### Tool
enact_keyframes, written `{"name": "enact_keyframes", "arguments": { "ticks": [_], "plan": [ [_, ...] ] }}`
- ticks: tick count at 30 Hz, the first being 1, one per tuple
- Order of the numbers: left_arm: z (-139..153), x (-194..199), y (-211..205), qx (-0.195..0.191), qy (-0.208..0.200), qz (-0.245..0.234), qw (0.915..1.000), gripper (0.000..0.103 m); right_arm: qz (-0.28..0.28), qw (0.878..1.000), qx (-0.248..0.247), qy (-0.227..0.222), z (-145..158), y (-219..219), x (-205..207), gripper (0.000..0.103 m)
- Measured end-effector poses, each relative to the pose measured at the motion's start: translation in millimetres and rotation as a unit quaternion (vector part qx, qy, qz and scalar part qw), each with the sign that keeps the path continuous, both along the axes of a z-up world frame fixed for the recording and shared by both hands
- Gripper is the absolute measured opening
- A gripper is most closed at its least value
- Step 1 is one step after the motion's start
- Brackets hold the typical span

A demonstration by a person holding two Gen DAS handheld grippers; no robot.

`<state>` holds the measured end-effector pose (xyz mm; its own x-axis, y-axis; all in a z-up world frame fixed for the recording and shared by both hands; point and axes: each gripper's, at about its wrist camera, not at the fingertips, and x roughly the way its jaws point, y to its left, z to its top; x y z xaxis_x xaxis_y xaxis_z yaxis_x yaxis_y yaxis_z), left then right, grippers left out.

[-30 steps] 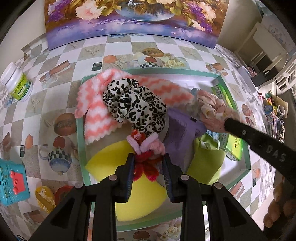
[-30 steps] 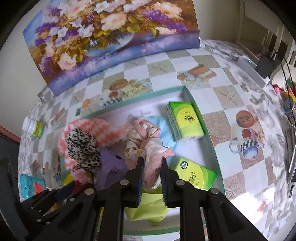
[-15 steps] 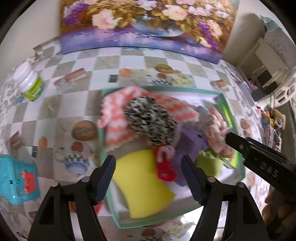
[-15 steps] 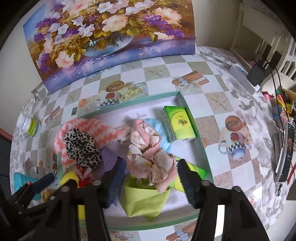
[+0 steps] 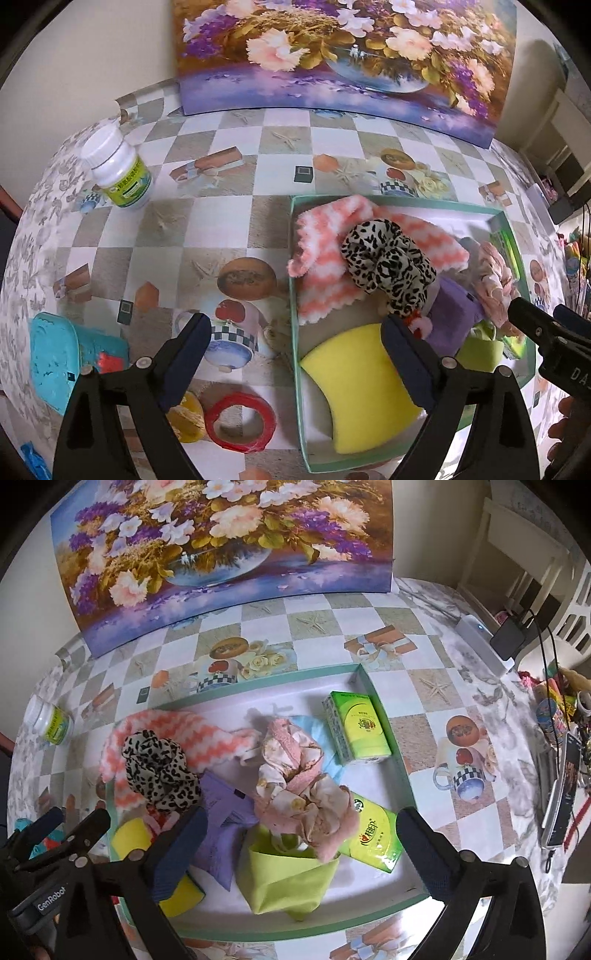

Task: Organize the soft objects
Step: 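Move the left gripper to the gold round tin beside the tray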

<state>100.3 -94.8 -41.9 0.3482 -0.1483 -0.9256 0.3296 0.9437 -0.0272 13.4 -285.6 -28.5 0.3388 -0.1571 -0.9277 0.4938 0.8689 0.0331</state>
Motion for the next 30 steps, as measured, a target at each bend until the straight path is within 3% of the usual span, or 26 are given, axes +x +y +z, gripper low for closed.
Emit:
{"name": "enact_keyframes", "arguments": {
  "ticks": [17,24,30],
  "plan": [
    [5.0,-7.7,11.4,0.004,0.002,-0.002,1.0,0.093,0.012,1.0,-0.006,0.003,6.7,16.9,-2.8,0.103],
    [7.4,-25.8,37.9,-0.004,-0.002,0.013,0.9999,0.093,0.04,0.999,-0.009,-0.003,10.9,47.3,-10.4,0.103],
    [-7.0,-43.0,65.5,0.005,0.013,0.029,0.9995,0.093,0.064,0.998,-0.016,-0.003,10.8,71.9,-20.6,0.103]
  ]
}}
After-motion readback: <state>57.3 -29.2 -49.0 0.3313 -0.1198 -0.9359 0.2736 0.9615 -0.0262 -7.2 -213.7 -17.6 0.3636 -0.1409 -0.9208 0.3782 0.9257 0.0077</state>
